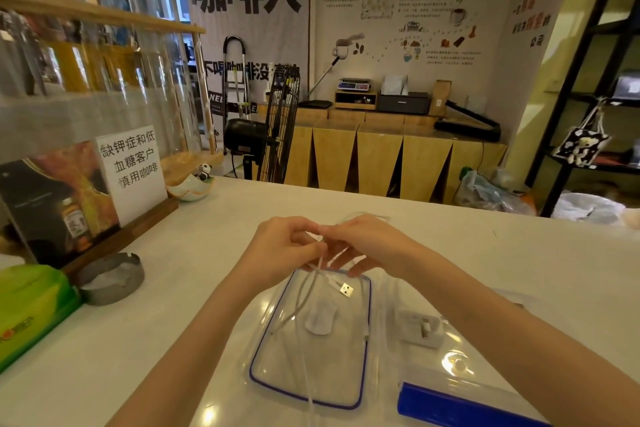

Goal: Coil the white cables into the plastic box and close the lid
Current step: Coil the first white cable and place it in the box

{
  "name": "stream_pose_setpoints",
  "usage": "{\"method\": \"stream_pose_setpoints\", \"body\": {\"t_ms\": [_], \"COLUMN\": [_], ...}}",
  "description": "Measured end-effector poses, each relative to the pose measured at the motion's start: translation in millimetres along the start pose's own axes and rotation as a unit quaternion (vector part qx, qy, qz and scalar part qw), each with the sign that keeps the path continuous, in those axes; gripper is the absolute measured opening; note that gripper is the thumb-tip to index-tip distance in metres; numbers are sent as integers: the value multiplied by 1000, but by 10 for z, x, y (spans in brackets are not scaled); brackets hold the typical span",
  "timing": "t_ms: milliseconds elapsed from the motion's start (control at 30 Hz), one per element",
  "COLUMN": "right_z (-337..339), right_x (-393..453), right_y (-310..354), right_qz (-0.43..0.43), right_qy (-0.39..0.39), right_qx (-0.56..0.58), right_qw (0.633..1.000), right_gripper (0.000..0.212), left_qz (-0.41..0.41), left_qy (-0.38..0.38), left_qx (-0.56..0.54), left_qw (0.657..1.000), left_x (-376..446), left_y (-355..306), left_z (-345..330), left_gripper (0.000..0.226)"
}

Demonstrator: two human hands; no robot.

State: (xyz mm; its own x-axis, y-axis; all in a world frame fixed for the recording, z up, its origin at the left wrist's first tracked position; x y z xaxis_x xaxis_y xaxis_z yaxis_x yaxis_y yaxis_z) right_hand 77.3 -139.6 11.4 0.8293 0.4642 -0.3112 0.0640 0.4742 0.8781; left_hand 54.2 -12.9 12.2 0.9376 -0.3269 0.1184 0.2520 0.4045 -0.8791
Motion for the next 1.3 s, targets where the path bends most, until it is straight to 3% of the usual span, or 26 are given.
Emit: {"method": "stream_pose_setpoints", "body": {"t_ms": [100, 233, 433, 600, 733, 833, 900, 967, 1067, 1133, 1233, 1300], "right_z": [57, 304, 685, 787, 749, 690, 638, 587, 563, 639, 703, 582], "right_x": [-15, -105, -269, -352, -338, -319, -293, -271, -267, -288, -314, -245], "right_y": [29, 115, 294, 327, 302, 328, 364, 411, 472, 501, 540, 498], "right_qz": [26, 49, 123, 136, 136, 137, 139, 144, 146, 148, 189, 225], "right_qy": [-3, -72, -54, -32, -21, -5, 0, 1, -3, -71, -187, -135], "right_qx": [67, 134, 325, 350, 342, 343, 343, 331, 253, 127, -26, -44], "right_qw": [997, 987, 936, 926, 929, 929, 929, 933, 956, 978, 964, 964], "right_gripper": [22, 21, 25, 27, 27, 25, 23, 21, 19, 21, 24, 32], "left_qz": [0, 15, 113, 150, 111, 61, 46, 31, -10, -31, -59, -99], "left_qy": [7, 7, 109, 108, 85, 73, 131, 186, 200, 200, 210, 215], "left_qx": [-27, -9, 57, 102, 133, 80, -36, -154, -172, -196, -253, -262], "left_qw": [1000, 1000, 986, 978, 981, 992, 990, 970, 965, 960, 943, 936], "left_x": [-22, -49, -62, -20, 0, 20, 32, 36, 51, 67, 80, 100], "left_y": [21, 116, 261, 314, 64, -239, -423, -574, -704, -747, -871, -976], "left_z": [2, 41, -89, -86, -42, -50, -156, -271, -311, -297, -222, -173], "left_gripper": [20, 14, 31, 33, 30, 32, 35, 35, 28, 26, 29, 31]}}
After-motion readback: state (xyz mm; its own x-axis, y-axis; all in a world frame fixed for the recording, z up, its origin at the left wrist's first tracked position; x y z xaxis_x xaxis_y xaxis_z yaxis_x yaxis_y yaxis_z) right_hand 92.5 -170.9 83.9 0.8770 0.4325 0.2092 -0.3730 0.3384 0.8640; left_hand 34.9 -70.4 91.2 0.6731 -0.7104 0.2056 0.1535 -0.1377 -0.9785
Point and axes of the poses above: each hand's wrist, its own x-axis towards the middle knuckle, its own z-axis out of the back of the hand, y = z × x, the point moved 5 cm from there along x, towards the middle knuckle, and after that the axes turned 12 degrees about y, right-handed, at the moved point
